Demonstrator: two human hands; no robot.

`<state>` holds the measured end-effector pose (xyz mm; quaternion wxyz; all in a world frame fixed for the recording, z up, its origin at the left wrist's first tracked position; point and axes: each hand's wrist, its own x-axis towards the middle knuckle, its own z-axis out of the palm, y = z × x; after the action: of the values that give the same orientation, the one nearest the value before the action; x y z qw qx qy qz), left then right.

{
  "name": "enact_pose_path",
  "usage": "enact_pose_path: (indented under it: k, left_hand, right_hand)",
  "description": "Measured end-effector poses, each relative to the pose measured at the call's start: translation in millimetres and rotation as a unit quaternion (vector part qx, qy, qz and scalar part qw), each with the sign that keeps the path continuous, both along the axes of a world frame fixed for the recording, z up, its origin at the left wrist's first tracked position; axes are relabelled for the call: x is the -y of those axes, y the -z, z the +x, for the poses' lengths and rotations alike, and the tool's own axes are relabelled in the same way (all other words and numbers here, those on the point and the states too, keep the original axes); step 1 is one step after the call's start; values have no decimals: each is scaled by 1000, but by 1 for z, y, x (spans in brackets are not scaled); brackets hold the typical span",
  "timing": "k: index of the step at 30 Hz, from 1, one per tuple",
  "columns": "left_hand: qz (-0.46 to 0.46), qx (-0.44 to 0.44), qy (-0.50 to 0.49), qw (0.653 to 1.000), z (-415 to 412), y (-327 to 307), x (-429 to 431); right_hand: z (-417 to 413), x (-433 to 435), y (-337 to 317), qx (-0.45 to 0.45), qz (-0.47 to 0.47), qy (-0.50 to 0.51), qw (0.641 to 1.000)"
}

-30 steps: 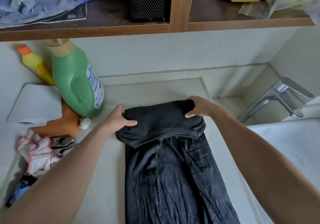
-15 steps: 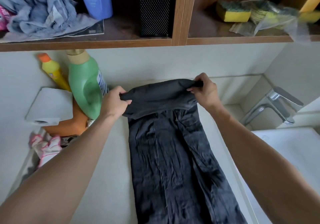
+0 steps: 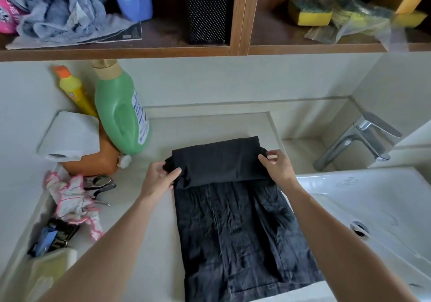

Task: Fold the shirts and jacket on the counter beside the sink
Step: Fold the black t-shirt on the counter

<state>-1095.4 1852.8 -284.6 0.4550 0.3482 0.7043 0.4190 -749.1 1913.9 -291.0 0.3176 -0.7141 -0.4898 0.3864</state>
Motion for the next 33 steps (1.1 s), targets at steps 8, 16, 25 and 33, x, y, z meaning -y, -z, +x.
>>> enact_pose_path:
  k: [8, 16, 25, 33]
  left_hand:
    - [-74, -122, 71, 987, 1, 11, -19]
    - [114, -367, 188, 904, 34, -5, -43]
    - [-86, -415, 358, 832, 27, 17, -53]
    - [-139, -402, 370, 826, 10, -28, -83]
  right_hand:
    - [-19, -13, -7, 64, -17, -22, 998]
    - [-77, -24, -7, 308, 245, -225, 891]
    - [-35, -43, 17, 372, -2, -239, 897]
    - [-10, -68, -19, 113, -125, -197, 966]
